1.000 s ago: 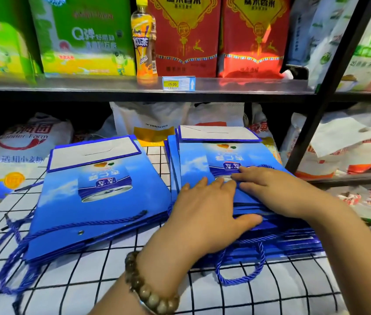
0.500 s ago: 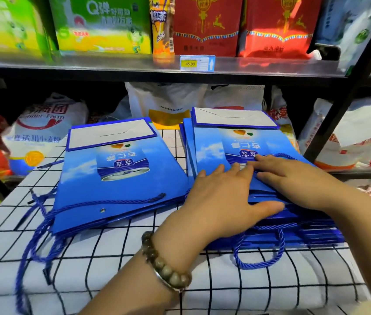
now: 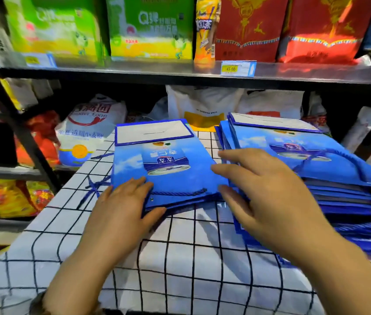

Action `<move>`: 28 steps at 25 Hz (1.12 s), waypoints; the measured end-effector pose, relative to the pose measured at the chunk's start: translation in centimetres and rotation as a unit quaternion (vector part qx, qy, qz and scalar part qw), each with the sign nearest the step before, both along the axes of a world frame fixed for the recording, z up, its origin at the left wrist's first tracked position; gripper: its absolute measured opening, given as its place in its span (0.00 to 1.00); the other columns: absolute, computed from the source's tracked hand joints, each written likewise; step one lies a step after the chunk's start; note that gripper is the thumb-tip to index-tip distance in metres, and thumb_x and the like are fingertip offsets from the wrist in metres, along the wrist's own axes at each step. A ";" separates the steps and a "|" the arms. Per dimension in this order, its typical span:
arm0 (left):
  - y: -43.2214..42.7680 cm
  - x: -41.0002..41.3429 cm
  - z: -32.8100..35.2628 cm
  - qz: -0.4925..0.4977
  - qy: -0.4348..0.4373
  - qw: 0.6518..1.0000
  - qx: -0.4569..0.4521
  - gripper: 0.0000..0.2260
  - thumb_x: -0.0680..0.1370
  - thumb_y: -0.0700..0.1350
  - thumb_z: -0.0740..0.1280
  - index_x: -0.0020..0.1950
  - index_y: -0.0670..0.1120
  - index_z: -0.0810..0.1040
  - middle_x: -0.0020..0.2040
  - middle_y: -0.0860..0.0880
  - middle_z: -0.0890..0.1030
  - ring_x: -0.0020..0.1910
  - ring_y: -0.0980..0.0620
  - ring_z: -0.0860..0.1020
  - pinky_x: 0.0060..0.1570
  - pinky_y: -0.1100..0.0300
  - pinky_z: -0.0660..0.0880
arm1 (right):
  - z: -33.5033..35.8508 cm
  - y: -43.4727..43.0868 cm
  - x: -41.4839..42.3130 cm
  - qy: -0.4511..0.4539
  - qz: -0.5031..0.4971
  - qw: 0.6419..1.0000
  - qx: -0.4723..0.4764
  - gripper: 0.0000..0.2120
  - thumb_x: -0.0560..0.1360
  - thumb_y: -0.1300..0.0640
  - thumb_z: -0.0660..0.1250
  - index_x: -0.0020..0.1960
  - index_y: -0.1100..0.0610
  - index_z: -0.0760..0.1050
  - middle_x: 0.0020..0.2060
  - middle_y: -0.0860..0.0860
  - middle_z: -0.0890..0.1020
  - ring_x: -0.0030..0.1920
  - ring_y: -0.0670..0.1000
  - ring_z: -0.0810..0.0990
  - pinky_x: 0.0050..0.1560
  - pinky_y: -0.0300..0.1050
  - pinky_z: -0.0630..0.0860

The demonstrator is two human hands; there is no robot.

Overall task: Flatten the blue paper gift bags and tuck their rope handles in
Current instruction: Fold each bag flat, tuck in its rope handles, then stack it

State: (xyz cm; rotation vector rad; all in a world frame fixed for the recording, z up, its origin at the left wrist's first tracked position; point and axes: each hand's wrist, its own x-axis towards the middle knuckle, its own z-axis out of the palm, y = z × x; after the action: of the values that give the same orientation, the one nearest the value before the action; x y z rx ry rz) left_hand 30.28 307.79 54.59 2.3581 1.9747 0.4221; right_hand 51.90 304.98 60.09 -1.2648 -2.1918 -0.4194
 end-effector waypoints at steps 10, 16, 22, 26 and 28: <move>-3.8 -6.6 0.4 0.019 -0.125 0.992 -0.020 0.29 0.67 0.59 0.72 0.66 0.61 0.69 0.64 0.68 0.63 0.67 0.62 0.65 0.62 0.61 0.65 | -7.9 1.9 -7.8 -0.014 0.077 0.987 -0.140 0.13 0.61 0.50 0.66 0.44 0.49 0.82 0.45 0.45 0.85 0.47 0.49 0.84 0.41 0.42 0.80; -5.8 -9.6 -0.1 0.174 -0.144 0.974 -0.033 0.20 0.70 0.50 0.72 0.61 0.56 0.74 0.37 0.61 0.80 0.40 0.54 0.78 0.41 0.55 0.76 | -7.8 1.1 -8.5 0.031 0.066 0.989 -0.127 0.12 0.60 0.48 0.67 0.43 0.47 0.82 0.45 0.43 0.85 0.46 0.47 0.84 0.41 0.40 0.79; -6.4 -8.0 1.9 0.152 -0.341 0.927 0.027 0.11 0.71 0.43 0.71 0.42 0.57 0.71 0.25 0.49 0.79 0.19 0.53 0.75 0.27 0.59 0.72 | -7.5 -0.2 -8.1 0.133 0.034 0.986 -0.099 0.15 0.71 0.47 0.58 0.51 0.49 0.79 0.48 0.43 0.82 0.50 0.44 0.79 0.49 0.38 0.76; -5.9 -6.0 4.4 0.082 -0.500 0.860 0.058 0.10 0.71 0.37 0.69 0.39 0.52 0.75 0.24 0.45 0.77 0.16 0.51 0.72 0.18 0.67 0.66 | -5.8 -2.3 -9.0 0.282 0.103 0.907 -0.295 0.13 0.69 0.40 0.58 0.40 0.46 0.77 0.33 0.42 0.78 0.37 0.42 0.75 0.37 0.36 0.71; -5.0 -4.6 5.3 0.040 -0.535 0.843 0.037 0.07 0.72 0.36 0.68 0.40 0.48 0.75 0.23 0.45 0.77 0.17 0.51 0.73 0.19 0.67 0.68 | -5.2 -2.7 -9.9 0.285 0.150 0.826 -0.462 0.18 0.65 0.34 0.57 0.39 0.45 0.76 0.31 0.47 0.77 0.32 0.42 0.74 0.35 0.42 0.72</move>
State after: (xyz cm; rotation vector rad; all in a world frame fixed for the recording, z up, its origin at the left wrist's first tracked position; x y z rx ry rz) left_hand 25.68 302.81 59.94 1.4250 1.4492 1.4308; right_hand 42.05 302.32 54.90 -1.1940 -1.9875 1.1473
